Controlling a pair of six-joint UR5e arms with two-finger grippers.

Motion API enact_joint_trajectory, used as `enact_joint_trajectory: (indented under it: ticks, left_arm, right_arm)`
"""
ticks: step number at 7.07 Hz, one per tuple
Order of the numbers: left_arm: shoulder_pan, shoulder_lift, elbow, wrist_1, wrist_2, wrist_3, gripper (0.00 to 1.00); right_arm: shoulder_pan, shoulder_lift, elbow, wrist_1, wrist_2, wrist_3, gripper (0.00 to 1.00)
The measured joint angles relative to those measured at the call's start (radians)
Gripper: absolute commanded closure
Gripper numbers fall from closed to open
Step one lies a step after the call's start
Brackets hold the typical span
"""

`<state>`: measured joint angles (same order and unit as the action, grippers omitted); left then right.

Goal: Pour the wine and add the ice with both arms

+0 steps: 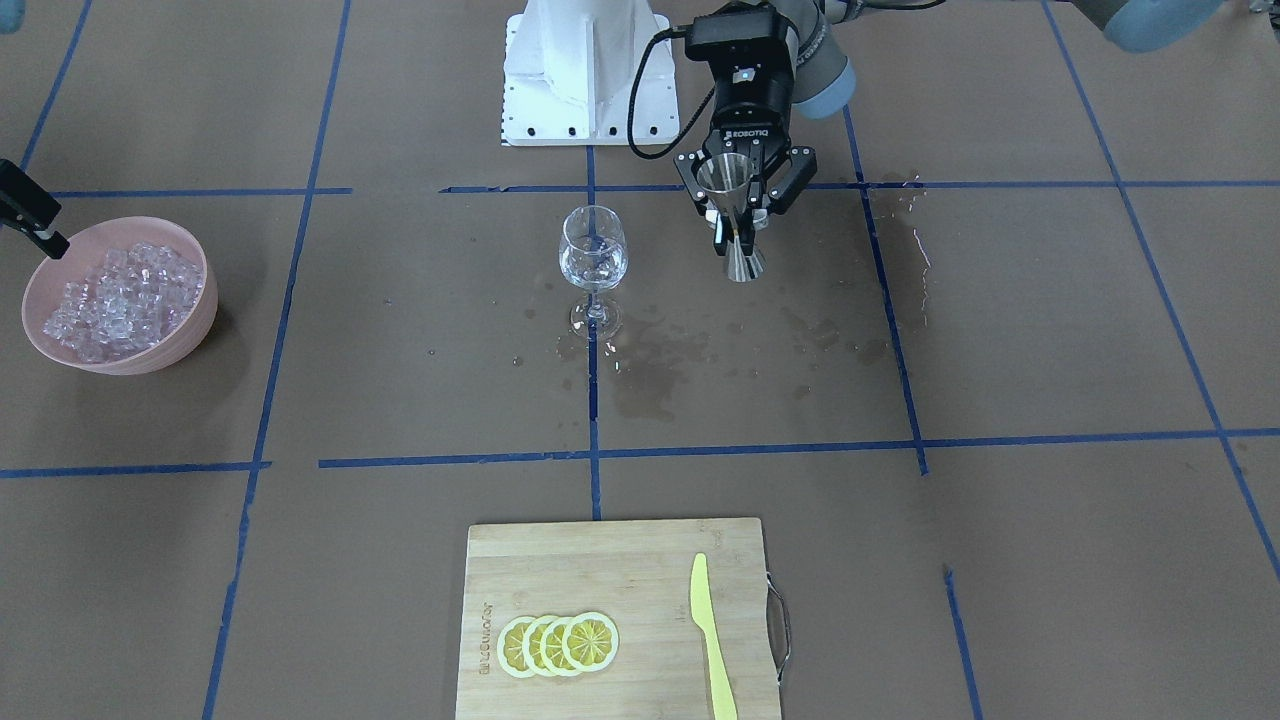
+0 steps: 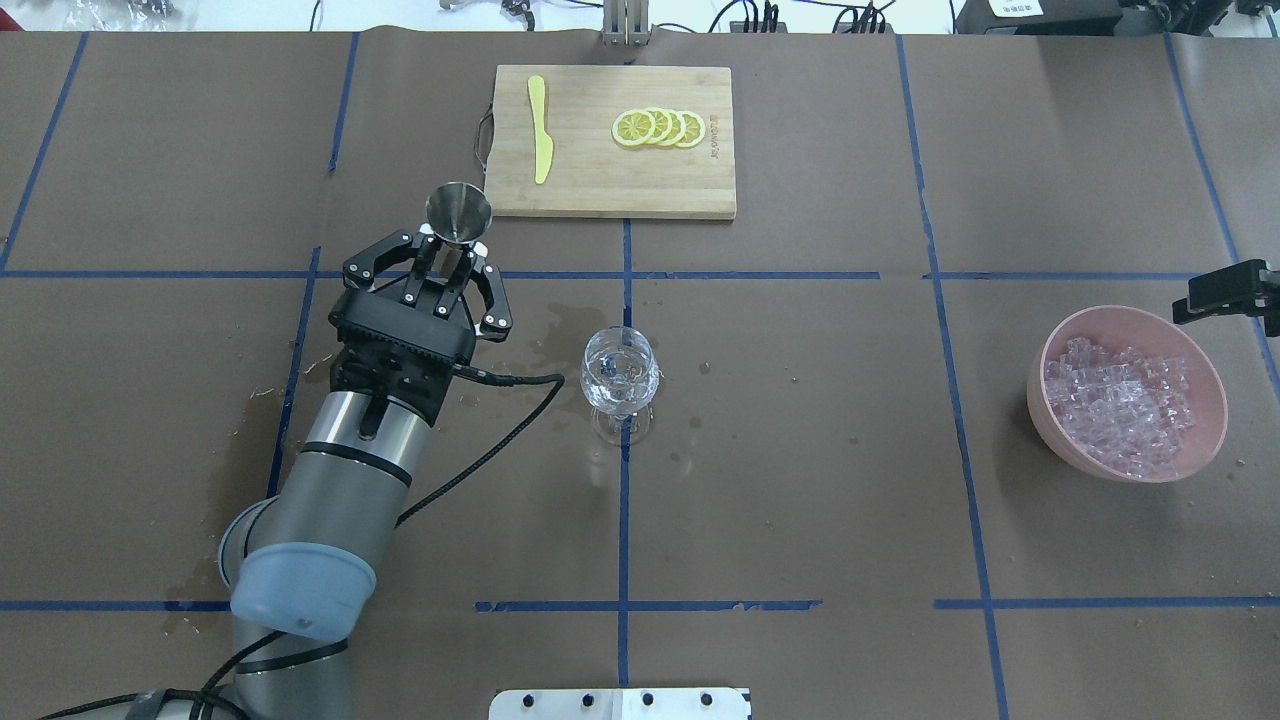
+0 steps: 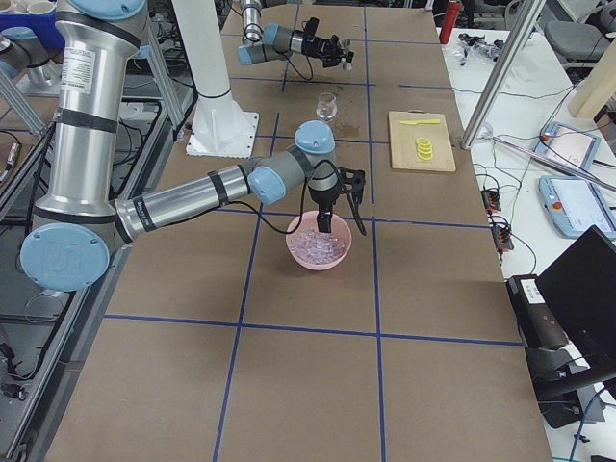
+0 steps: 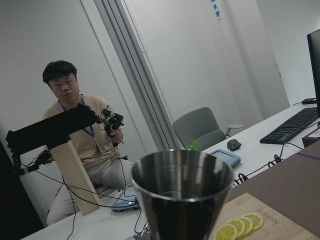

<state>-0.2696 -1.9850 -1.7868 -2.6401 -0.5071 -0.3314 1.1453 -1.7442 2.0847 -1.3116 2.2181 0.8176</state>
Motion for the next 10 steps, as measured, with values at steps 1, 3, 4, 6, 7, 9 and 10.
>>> enact_joint_trajectory:
  ticks: [1, 3, 4, 6, 7, 9, 10]
  left_arm:
    - [-0.023, 0.017, -0.001, -0.015, -0.032, -0.010, 1.00]
    - [-0.038, 0.055, -0.008, -0.022, -0.054, -0.037, 1.00]
    - [-0.039, 0.083, -0.029, -0.023, -0.074, -0.106, 1.00]
    - [-0.040, 0.108, -0.069, -0.023, -0.129, -0.255, 1.00]
    - [-0.040, 0.118, -0.076, -0.023, -0.145, -0.299, 1.00]
    - [-0.039, 0.180, -0.076, -0.019, -0.156, -0.330, 1.00]
    - [-0.044, 0.216, -0.077, -0.015, -0.156, -0.333, 1.00]
  right_arm:
    - [0.000, 0.000, 0.000, 0.000, 0.000, 0.000, 0.00]
    - [-0.002, 0.000, -0.003, 0.000, 0.000, 0.000, 0.00]
    - [-0.002, 0.000, -0.004, 0.000, 0.000, 0.000, 0.00]
    - [-0.002, 0.000, -0.005, 0.000, 0.000, 0.000, 0.00]
    - [-0.002, 0.000, -0.006, 0.000, 0.000, 0.000, 0.00]
    - [-0.004, 0.000, -0.006, 0.000, 0.000, 0.000, 0.00]
    - [-0.006, 0.000, -0.007, 0.000, -0.001, -0.001, 0.00]
